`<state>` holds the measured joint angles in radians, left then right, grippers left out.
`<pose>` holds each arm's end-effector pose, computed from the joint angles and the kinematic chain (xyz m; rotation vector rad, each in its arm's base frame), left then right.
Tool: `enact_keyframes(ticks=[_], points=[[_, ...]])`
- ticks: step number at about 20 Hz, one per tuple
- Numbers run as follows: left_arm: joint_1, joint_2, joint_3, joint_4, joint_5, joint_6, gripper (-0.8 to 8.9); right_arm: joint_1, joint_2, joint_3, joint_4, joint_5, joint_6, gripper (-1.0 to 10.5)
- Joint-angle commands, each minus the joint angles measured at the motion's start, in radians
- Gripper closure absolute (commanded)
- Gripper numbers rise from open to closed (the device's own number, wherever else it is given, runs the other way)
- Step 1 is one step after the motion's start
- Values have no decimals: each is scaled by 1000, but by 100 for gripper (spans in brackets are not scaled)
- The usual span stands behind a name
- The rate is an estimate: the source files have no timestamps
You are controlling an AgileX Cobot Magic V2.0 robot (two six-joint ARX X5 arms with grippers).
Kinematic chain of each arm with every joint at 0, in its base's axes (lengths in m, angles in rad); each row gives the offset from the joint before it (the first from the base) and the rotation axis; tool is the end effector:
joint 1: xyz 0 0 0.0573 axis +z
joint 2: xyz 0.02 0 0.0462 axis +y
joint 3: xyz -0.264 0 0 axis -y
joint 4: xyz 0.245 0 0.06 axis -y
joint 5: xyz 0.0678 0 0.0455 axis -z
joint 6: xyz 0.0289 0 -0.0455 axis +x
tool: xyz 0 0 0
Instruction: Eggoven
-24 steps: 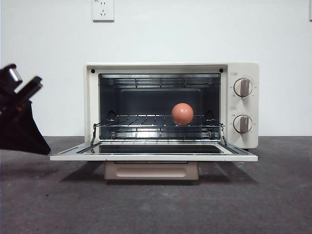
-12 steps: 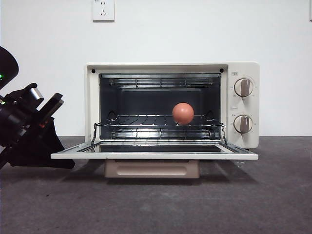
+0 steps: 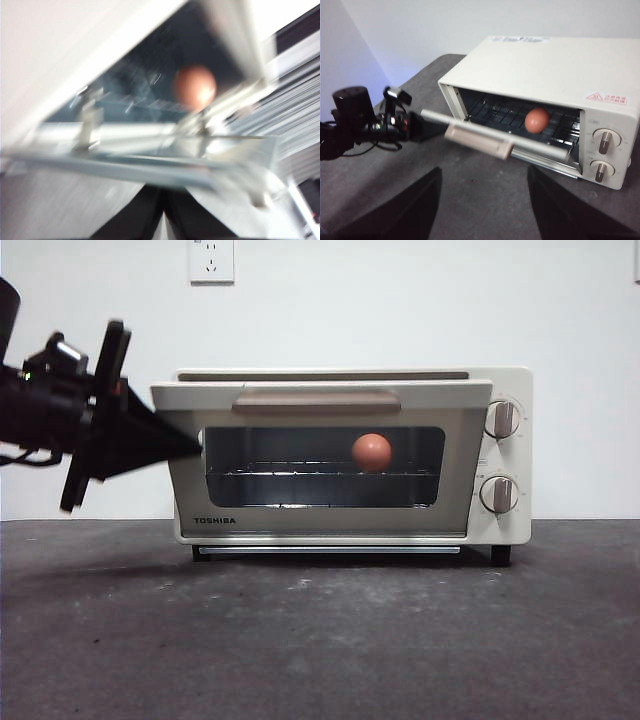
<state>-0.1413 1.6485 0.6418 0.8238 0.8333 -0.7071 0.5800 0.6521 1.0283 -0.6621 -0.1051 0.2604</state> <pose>0.3019 -0.0645 0.1759 -0.7119 0.5164 -0.8698 0.0892 0.0621 0.3823 0.1799 0.3697 0.6386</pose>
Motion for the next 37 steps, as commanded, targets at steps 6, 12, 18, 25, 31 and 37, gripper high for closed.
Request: enact_keyframes(ticks=[6, 12, 18, 25, 31, 37], points=[[5, -23, 68, 14, 2, -95, 806, 7, 6, 21, -40, 1, -6, 670], [3, -184, 68, -201, 1, 17, 806, 7, 6, 21, -85, 1, -7, 670], [-2, -467, 68, -615, -80, 231, 806, 7, 7, 21, -113, 1, -10, 671], [-11, -850, 68, -1046, -242, 349, 806, 7, 7, 21, -161, 0, -41, 694], [-11, -1113, 68, -1323, -314, 379, 806, 7, 6, 21, -238, 2, -55, 813], [-11, -1273, 68, -1490, -343, 383, 806, 7, 6, 20, -266, 0, -87, 940]])
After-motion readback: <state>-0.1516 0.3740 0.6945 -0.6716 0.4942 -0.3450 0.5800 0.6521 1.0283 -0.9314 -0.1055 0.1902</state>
